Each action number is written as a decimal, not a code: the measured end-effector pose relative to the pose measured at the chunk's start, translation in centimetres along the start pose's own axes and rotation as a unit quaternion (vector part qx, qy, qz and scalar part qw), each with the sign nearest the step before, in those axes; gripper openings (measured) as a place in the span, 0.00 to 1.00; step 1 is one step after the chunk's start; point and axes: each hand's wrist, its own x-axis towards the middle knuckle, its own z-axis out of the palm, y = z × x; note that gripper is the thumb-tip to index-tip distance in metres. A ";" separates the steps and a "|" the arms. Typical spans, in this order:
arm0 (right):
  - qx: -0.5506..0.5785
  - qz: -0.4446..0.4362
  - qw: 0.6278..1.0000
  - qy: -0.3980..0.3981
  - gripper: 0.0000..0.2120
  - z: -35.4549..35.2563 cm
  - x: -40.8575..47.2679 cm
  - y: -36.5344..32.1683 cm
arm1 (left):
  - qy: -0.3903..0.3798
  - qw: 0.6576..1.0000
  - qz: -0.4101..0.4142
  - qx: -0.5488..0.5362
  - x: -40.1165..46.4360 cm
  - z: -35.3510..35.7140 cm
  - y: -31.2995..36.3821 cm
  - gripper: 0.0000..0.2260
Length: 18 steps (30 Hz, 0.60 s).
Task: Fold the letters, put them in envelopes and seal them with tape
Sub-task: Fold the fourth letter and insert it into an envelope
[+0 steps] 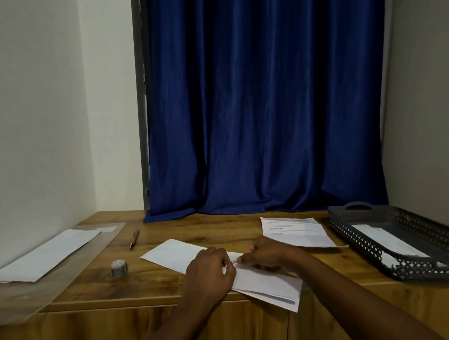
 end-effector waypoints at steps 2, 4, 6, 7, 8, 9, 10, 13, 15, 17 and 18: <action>-0.063 0.018 0.998 -0.024 0.28 -1.7 -1.1 1.0 | 0.004 1.000 -0.004 -0.001 0.0 0.1 0.0 0.06; -0.087 0.036 0.994 -0.057 0.30 -3.5 -2.2 2.4 | 0.009 1.000 -0.013 -0.008 0.1 0.3 -0.1 0.05; -0.037 0.056 0.993 -0.098 0.26 -4.7 -3.1 3.7 | 0.012 1.000 -0.017 -0.015 0.1 0.4 -0.2 0.05; -0.008 0.062 0.992 -0.110 0.23 -5.0 -3.5 4.1 | 0.011 1.000 -0.018 -0.017 0.1 0.5 -0.2 0.05; 0.013 0.065 0.992 -0.112 0.21 -5.1 -3.8 4.4 | 0.010 1.000 -0.018 -0.019 0.1 0.5 -0.1 0.05; 0.026 0.065 0.992 -0.105 0.21 -4.9 -3.8 4.4 | 0.010 1.000 -0.018 -0.020 0.1 0.5 -0.1 0.05; 0.035 0.063 0.993 -0.093 0.21 -4.5 -3.7 4.3 | 0.009 1.000 -0.020 -0.020 0.1 0.5 -0.1 0.05; 0.052 0.060 0.995 -0.056 0.20 -3.1 -2.8 3.1 | 0.010 0.999 -0.024 -0.022 0.1 0.4 -0.2 0.06; 0.075 0.061 0.994 -0.046 0.18 -2.0 -2.2 2.1 | 0.011 1.000 -0.018 -0.022 0.0 0.4 -0.2 0.06; 0.098 0.061 0.992 -0.046 0.17 -1.0 -1.7 1.2 | 0.012 1.000 -0.013 -0.023 0.0 0.3 -0.1 0.07; 0.106 0.060 0.992 -0.044 0.16 -0.5 -1.6 0.8 | 0.014 1.000 -0.011 -0.024 0.0 0.3 -0.1 0.06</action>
